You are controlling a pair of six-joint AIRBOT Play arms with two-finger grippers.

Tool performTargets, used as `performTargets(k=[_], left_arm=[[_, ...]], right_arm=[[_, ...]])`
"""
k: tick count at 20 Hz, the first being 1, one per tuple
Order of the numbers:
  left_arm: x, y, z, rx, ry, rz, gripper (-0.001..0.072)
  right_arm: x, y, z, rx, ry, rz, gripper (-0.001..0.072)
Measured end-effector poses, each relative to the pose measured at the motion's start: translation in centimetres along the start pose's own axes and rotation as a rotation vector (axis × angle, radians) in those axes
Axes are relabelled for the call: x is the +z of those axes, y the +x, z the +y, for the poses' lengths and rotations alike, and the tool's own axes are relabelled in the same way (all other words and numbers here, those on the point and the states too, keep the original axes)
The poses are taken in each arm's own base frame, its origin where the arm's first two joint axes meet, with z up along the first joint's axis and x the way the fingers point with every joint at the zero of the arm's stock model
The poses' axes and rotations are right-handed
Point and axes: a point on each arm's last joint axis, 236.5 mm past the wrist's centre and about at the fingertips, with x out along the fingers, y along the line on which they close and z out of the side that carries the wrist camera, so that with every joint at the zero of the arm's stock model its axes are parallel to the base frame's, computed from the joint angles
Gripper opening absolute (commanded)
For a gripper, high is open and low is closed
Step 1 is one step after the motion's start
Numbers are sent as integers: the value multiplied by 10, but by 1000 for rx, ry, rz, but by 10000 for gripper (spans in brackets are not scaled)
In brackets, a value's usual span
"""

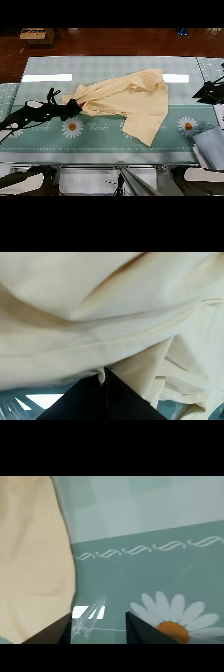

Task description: Fold the shirts.

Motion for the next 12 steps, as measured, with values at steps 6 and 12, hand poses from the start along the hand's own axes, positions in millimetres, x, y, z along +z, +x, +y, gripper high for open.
performTargets(k=[6,12], left_arm=[[1,-10,-20,-39,89,1,27],[6,-15,-35,-68,120,-7,27]], right_arm=[[-29,64,19,240,96,8,490],[-47,107,24,251,129,9,473]])
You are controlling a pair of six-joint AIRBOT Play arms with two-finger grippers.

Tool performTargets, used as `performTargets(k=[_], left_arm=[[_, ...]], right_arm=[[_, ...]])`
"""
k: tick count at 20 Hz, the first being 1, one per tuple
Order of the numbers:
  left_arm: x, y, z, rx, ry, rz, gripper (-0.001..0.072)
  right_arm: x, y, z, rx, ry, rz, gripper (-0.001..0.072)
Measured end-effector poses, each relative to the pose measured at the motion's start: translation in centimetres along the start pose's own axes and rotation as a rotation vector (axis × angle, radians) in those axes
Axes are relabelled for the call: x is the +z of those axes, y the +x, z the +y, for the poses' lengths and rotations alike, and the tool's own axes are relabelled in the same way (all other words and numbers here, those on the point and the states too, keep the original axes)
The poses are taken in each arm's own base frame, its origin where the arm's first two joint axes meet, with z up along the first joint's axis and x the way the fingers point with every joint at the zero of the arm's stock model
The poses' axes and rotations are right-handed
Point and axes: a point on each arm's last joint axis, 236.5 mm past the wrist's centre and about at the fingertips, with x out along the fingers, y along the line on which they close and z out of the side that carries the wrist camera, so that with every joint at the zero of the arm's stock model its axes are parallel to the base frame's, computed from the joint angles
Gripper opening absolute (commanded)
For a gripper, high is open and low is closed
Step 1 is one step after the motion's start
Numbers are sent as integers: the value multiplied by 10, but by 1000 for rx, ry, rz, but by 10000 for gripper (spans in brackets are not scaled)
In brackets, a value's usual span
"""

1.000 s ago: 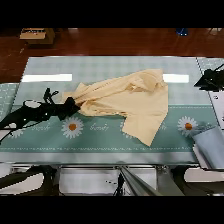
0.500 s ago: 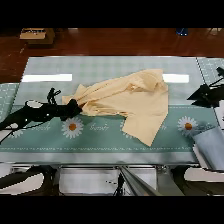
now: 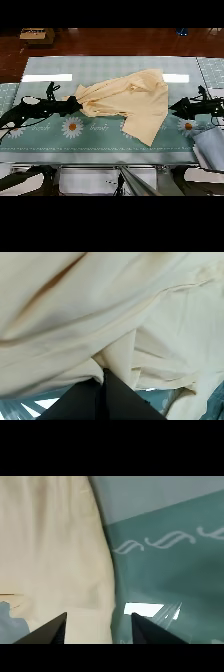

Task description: Fold the shirts.

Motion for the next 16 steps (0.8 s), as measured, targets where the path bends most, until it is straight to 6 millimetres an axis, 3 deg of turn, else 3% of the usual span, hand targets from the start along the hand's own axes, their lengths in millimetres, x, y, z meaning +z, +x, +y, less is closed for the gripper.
performTargets(k=[1,2,3,4,5,7,9,12,14,16], left_arm=[[1,0,-1,-1,2,-1,27],[1,0,-1,-2,3,-2,27],[1,-1,-2,-4,4,0,27],[1,-1,-2,-5,6,0,27],[1,-1,-3,-5,9,-1,27],[7,-5,-10,-17,56,-13,26],[24,-20,-32,-54,127,-56,26],[73,-81,-101,-142,303,-244,26],[98,-150,-170,-215,467,-420,26],[101,-238,-244,-283,649,-622,26]], right_arm=[[-1,9,1,-13,-10,-2,459],[-2,18,7,-14,-20,-4,365],[-2,28,11,-30,-25,-8,242],[-1,37,14,-48,-41,-18,64],[1,45,19,-54,-46,-32,29],[8,55,38,-40,-89,-67,29],[23,45,74,25,-152,-122,29],[42,-12,152,132,-343,-240,28],[47,-76,213,169,-519,-375,28],[34,-155,282,191,-715,-561,28]])
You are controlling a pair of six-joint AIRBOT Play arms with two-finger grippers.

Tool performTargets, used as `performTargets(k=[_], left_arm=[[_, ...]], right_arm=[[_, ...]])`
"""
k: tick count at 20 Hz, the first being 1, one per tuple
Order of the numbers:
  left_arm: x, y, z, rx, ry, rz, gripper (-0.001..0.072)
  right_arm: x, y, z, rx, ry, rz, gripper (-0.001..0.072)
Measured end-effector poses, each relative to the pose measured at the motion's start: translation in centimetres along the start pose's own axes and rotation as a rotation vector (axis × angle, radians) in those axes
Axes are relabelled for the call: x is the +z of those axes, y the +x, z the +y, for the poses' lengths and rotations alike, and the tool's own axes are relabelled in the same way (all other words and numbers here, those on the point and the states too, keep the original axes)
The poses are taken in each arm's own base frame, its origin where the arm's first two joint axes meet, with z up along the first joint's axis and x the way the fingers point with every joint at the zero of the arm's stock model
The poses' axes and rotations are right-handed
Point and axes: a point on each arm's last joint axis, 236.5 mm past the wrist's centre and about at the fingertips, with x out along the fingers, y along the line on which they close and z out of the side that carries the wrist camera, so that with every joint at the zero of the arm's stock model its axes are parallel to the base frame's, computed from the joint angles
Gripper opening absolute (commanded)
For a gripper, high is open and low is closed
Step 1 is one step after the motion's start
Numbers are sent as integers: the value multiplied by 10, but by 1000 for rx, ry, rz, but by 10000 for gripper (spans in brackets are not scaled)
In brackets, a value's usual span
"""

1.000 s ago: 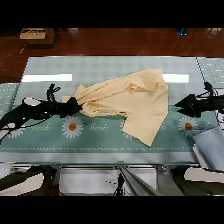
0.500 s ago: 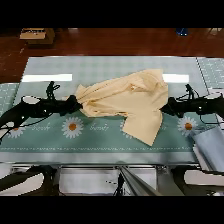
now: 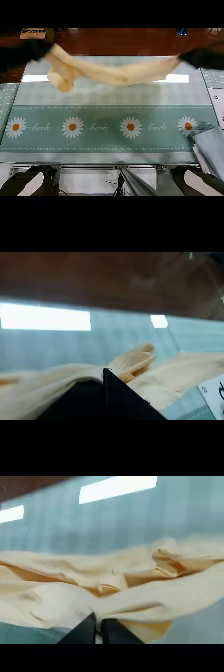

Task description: Fold the shirts.

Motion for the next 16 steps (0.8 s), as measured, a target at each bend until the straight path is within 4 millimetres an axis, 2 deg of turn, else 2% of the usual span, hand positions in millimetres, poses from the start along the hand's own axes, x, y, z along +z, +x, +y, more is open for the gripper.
performTargets(k=[2,3,5,6,8,10,13,14,16], left_arm=[[74,-53,-64,-27,192,-193,25],[100,-83,-94,-27,280,-279,25],[130,-139,-143,-10,390,-399,25],[137,-165,-164,-4,426,-441,25],[136,-206,-198,-1,469,-488,25],[123,-243,-226,-11,483,-508,24],[98,-279,-248,-6,453,-492,24],[88,-285,-248,7,432,-470,24],[71,-288,-242,35,385,-409,24]], right_arm=[[65,-63,61,-45,-212,-203,28],[91,-100,91,-91,-303,-310,27],[123,-169,140,-190,-422,-487,27],[130,-203,161,-244,-462,-561,27],[128,-257,199,-310,-515,-666,27],[113,-290,224,-346,-542,-704,27],[84,-319,236,-412,-537,-698,27],[76,-324,236,-429,-527,-689,27],[62,-325,224,-482,-495,-635,27]])
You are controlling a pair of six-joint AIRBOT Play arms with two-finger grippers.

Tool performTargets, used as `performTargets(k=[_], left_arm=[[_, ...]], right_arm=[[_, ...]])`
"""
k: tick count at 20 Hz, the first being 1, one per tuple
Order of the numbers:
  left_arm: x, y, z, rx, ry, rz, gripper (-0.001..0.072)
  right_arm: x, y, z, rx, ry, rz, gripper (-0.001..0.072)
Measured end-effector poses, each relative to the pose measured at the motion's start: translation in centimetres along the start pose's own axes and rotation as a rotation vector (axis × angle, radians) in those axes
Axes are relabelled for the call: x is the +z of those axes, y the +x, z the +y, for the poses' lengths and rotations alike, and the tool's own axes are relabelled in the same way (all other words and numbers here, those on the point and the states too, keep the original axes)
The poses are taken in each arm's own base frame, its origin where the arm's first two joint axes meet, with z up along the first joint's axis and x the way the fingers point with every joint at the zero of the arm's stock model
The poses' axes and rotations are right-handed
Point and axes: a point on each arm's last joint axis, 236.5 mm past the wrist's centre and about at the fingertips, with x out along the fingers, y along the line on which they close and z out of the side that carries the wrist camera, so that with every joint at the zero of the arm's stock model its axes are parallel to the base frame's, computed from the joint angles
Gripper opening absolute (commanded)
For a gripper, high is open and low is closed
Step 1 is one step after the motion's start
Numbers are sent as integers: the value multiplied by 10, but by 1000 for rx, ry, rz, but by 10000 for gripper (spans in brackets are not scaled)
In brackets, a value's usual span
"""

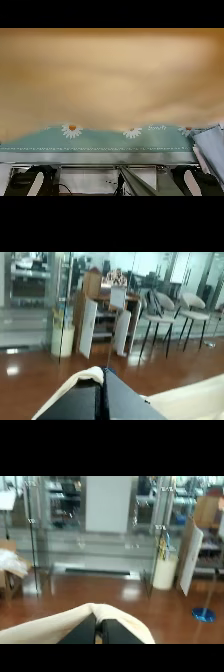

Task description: Fold the shirts.

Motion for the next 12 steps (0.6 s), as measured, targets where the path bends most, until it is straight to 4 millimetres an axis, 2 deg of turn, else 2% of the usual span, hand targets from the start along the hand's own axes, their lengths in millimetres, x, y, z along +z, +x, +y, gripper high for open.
performTargets(k=[2,4,7,9,12], left_arm=[[-27,8,14,39,-50,110,24],[-63,30,40,79,-116,241,24],[-126,78,88,132,-213,438,24],[-173,115,126,166,-273,554,25],[-253,166,180,206,-351,731,26]], right_arm=[[-29,13,-11,-23,15,130,27],[-71,45,-22,-19,45,317,27],[-137,115,-36,39,115,578,27],[-190,168,-40,99,173,740,27],[-278,234,-31,187,234,964,27]])
